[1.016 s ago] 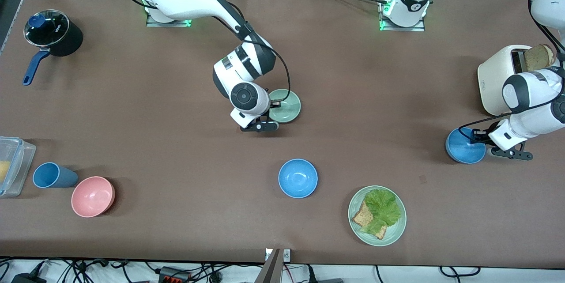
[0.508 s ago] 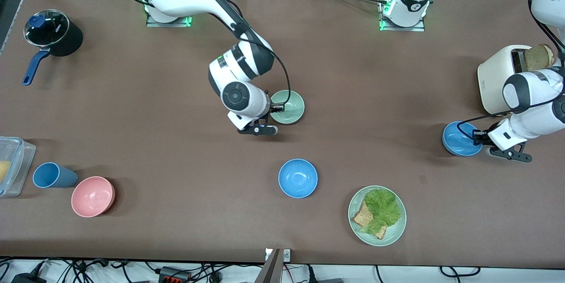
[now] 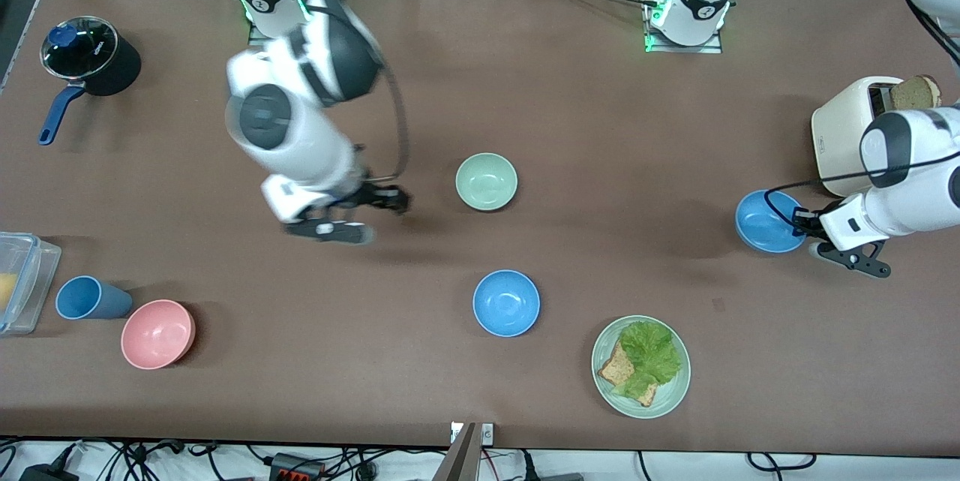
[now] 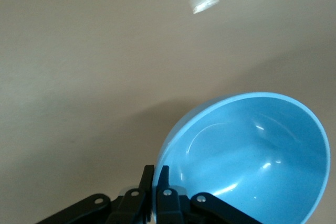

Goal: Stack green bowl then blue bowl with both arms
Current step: 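Release the green bowl with the right gripper while the left gripper lifts the blue bowl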

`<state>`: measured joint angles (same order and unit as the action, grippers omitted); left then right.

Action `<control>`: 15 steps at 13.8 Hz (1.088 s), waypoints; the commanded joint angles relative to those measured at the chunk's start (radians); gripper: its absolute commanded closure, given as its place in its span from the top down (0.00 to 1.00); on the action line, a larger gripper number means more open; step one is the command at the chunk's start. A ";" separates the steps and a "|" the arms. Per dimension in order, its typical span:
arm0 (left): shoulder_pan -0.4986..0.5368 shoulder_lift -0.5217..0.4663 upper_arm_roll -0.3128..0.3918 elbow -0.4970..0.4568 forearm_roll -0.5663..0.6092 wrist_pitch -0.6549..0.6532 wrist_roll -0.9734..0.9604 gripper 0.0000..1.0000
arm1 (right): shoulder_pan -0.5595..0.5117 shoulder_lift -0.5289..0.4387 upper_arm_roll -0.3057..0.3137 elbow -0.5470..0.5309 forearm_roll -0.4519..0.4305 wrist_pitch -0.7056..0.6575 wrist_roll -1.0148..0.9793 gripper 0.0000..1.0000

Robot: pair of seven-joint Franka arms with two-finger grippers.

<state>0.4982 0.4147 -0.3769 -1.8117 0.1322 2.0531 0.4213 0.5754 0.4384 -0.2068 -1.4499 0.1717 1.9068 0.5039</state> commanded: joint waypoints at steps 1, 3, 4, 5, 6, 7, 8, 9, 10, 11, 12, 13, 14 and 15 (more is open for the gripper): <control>0.011 -0.022 -0.080 0.107 -0.074 -0.184 -0.005 0.01 | 0.006 -0.040 -0.130 -0.023 -0.008 -0.041 -0.111 1.00; 0.013 -0.025 -0.138 0.132 -0.161 -0.266 -0.085 0.01 | 0.006 -0.066 -0.201 -0.023 -0.003 -0.048 -0.212 1.00; 0.013 -0.030 -0.170 0.131 -0.187 -0.280 -0.148 0.01 | 0.006 -0.075 -0.230 -0.023 -0.001 -0.057 -0.235 1.00; 0.011 -0.031 -0.213 0.126 -0.190 -0.281 -0.223 0.01 | 0.008 -0.086 -0.255 -0.023 -0.003 -0.070 -0.237 1.00; 0.011 -0.031 -0.259 0.118 -0.194 -0.280 -0.313 0.01 | 0.008 -0.096 -0.270 -0.023 0.000 -0.086 -0.237 1.00; 0.010 -0.028 -0.307 0.115 -0.195 -0.274 -0.402 0.01 | 0.006 -0.099 -0.279 -0.023 -0.003 -0.092 -0.237 1.00; 0.005 -0.019 -0.347 0.115 -0.221 -0.266 -0.499 0.01 | 0.000 -0.101 -0.289 -0.023 -0.004 -0.092 -0.238 1.00; -0.018 -0.016 -0.382 0.112 -0.235 -0.233 -0.597 0.01 | -0.037 -0.102 -0.278 -0.021 -0.004 -0.094 -0.238 1.00; -0.073 -0.008 -0.405 0.092 -0.235 -0.175 -0.706 0.01 | -0.108 -0.122 -0.234 0.000 0.003 -0.092 -0.240 1.00; -0.136 0.009 -0.405 0.091 -0.235 -0.116 -0.770 0.01 | -0.206 -0.142 -0.153 0.020 -0.001 -0.103 -0.251 1.00; -0.208 0.036 -0.402 0.091 -0.232 -0.049 -0.830 0.01 | -0.303 -0.147 -0.076 0.032 -0.006 -0.142 -0.286 1.00; -0.264 0.062 -0.401 0.089 -0.227 0.023 -0.884 0.01 | -0.362 -0.165 -0.019 0.037 -0.021 -0.173 -0.324 1.00; -0.312 0.085 -0.398 0.083 -0.226 0.074 -0.906 0.01 | -0.403 -0.178 0.001 0.039 -0.056 -0.176 -0.359 1.00; -0.340 0.099 -0.395 0.065 -0.221 0.126 -0.909 0.01 | -0.434 -0.190 0.012 0.039 -0.079 -0.178 -0.408 1.00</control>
<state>0.1996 0.4719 -0.7796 -1.7378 -0.0878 2.1054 -0.4656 0.2162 0.2839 -0.2580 -1.4145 0.1344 1.7554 0.1612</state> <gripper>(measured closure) 0.947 0.000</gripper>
